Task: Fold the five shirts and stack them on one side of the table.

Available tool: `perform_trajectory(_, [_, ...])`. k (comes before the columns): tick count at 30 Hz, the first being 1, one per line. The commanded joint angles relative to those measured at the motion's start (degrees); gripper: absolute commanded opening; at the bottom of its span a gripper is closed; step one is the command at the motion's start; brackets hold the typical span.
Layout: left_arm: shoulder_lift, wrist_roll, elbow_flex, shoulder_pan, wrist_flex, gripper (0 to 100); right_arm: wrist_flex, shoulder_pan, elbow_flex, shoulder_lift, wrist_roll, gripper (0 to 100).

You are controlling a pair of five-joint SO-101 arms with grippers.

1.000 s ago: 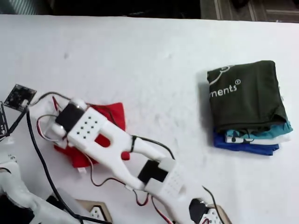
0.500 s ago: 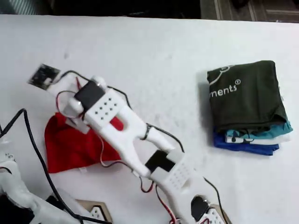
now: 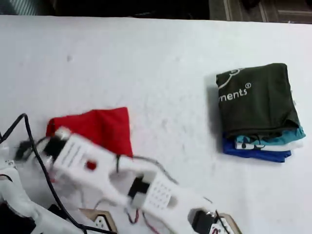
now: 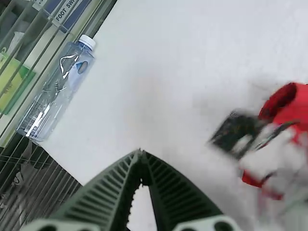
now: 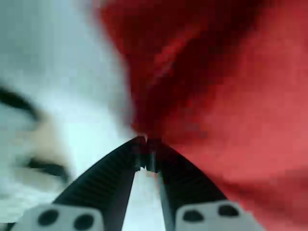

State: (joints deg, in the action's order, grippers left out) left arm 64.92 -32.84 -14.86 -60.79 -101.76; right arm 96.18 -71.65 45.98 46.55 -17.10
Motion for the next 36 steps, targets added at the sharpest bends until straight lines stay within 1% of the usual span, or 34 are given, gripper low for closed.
perform_trajectory(1, [0.48, 0.44, -0.09, -0.22, 0.0, 2, 2.24, -3.12, 10.81, -0.92, -0.26, 1.9])
perform_trajectory(6, [0.48, 0.44, -0.09, -0.22, 0.0, 2, 2.07, 2.59, 21.71, -0.13, -0.26, 2.2])
perform_trajectory(12, [0.48, 0.44, -0.18, -0.04, 0.09, 2, -2.68, 10.24, 22.59, 2.86, -0.26, 2.3])
perform_trajectory(15, [0.48, 0.44, -0.62, -0.04, 0.26, 2, -7.87, 13.41, 22.59, 5.32, -0.26, 2.3])
perform_trajectory(20, [0.48, 0.44, -2.2, -0.04, 0.26, 2, -21.49, 18.42, 22.59, 11.82, -0.26, 2.3])
perform_trajectory(24, [0.48, 0.44, -2.11, -0.04, 0.26, 2, -25.27, 21.41, 22.77, 16.57, -0.35, 2.1])
perform_trajectory(27, [0.48, 0.44, -2.2, -0.04, 0.26, 2, -25.1, 21.41, 26.46, 16.48, -0.26, 2.1])
perform_trajectory(32, [0.48, 0.44, -2.2, -0.04, 0.26, 2, -19.82, 16.22, 38.15, 14.46, -0.26, 2.2])
perform_trajectory(36, [0.48, 0.44, -2.2, 0.04, 0.26, 2, -20.18, 11.74, 37.27, 15.34, -0.53, 2.4])
